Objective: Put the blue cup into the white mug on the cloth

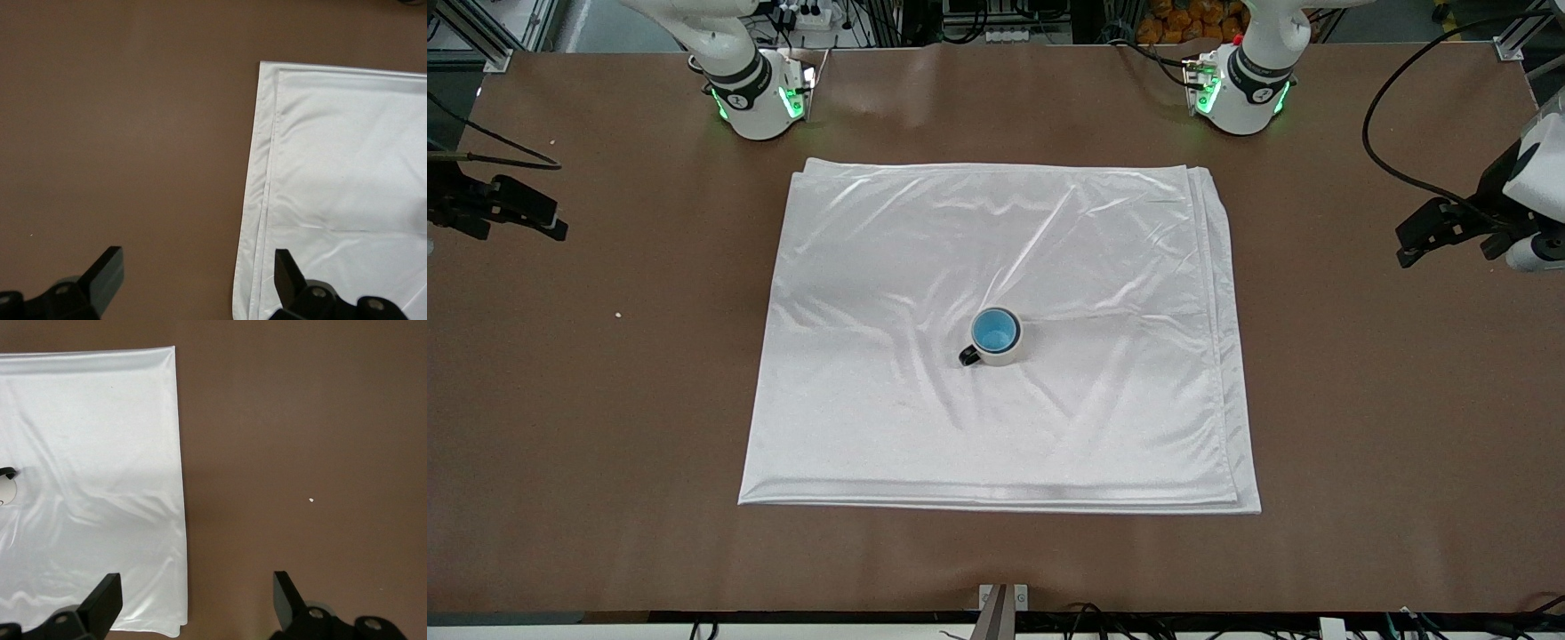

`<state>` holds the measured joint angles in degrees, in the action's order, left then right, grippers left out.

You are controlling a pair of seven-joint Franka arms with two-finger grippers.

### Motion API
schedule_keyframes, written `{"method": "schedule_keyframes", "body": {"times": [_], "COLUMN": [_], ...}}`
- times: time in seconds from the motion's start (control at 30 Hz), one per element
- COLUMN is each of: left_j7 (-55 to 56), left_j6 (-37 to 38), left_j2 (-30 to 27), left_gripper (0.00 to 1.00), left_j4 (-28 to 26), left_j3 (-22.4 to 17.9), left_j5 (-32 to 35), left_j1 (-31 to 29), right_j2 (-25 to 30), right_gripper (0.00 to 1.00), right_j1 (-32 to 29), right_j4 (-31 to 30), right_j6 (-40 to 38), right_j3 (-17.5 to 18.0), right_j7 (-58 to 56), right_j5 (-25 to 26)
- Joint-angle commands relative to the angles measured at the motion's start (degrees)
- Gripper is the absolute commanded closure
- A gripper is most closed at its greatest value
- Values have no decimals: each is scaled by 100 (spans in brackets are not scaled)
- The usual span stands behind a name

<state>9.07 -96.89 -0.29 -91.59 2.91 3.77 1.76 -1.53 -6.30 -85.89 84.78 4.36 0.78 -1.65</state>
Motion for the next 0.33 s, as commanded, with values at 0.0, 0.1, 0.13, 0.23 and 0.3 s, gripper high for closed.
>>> {"method": "schedule_keyframes", "body": {"times": [0.0,0.1,0.13,0.23,0.3], "left_j7": [-90,-90,-90,-90,-90], "left_j6": [126,170,170,170,170], "left_j2": [-103,-103,-103,-103,-103], "left_gripper": [0,0,0,0,0], "left_j4": [18,18,18,9,18], "left_j3": [-1,8,17,17,25], "left_j5": [54,45,45,36,45], "left_j1": [26,26,26,26,35], "right_j2": [82,82,82,82,82], "right_gripper": [0,0,0,0,0], "right_j1": [-29,-29,-29,-29,-29], "right_j4": [-86,-86,-86,-86,-86], "right_j6": [30,21,21,21,12], "right_j3": [-6,-6,-6,-6,-6], "right_j7": [-69,-69,-69,-69,-69], "right_j5": [-90,-90,-90,-90,-90]}}
